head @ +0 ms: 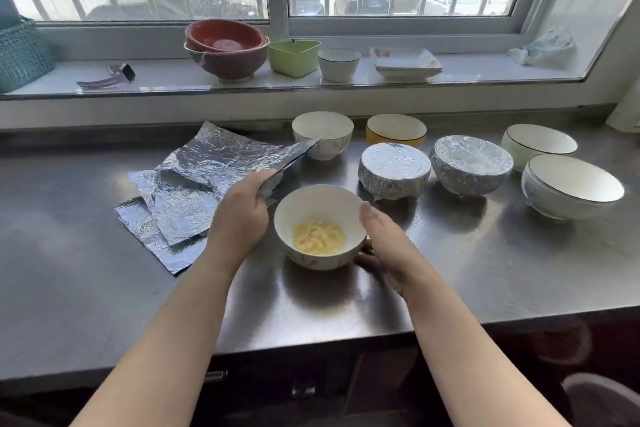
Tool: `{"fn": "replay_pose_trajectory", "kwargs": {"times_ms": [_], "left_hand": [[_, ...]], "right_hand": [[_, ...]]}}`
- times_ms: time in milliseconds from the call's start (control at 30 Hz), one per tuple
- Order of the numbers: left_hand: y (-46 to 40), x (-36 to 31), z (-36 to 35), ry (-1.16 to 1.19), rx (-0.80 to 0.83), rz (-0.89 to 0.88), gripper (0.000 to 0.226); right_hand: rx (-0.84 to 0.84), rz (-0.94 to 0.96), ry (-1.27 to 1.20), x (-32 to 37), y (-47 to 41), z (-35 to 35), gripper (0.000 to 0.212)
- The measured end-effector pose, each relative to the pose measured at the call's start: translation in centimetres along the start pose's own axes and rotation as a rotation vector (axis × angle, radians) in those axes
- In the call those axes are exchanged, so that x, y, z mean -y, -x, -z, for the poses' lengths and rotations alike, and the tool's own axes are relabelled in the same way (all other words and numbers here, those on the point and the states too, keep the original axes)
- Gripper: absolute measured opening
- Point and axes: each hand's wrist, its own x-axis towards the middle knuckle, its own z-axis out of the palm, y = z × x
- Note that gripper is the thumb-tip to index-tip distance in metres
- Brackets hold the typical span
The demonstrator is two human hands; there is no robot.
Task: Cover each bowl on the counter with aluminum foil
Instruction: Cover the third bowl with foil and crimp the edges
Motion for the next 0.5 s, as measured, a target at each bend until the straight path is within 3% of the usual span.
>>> {"fn": "replay_pose_trajectory", "kwargs": {"times_ms": [133, 267, 433, 500], "left_hand": [[2.3, -2.2, 1.1, -0.018, -0.038, -0.249, 0.046], [5.4, -3.7, 1.6, -0.106, 0.102, -0.39, 0.043], [7.8, -4.0, 1.9, -0.168, 0.294, -0.4, 0.046], [8.4, -4.0, 2.1, -0.173, 0.339, -0.359, 0.045]], "right_hand": [[-0.185, 0.097, -0.043, 1.1, -0.7, 2.1, 0.035], [-0.187, 0.062, -0.198, 2.7, -0.5, 4.1, 0.049], [-0.163, -0.008, -0.022, 2.9, -0.2, 4.6, 0.03], [-0.159, 0.034, 0.149, 2.6, -0.1, 4.7, 0.045]]}}
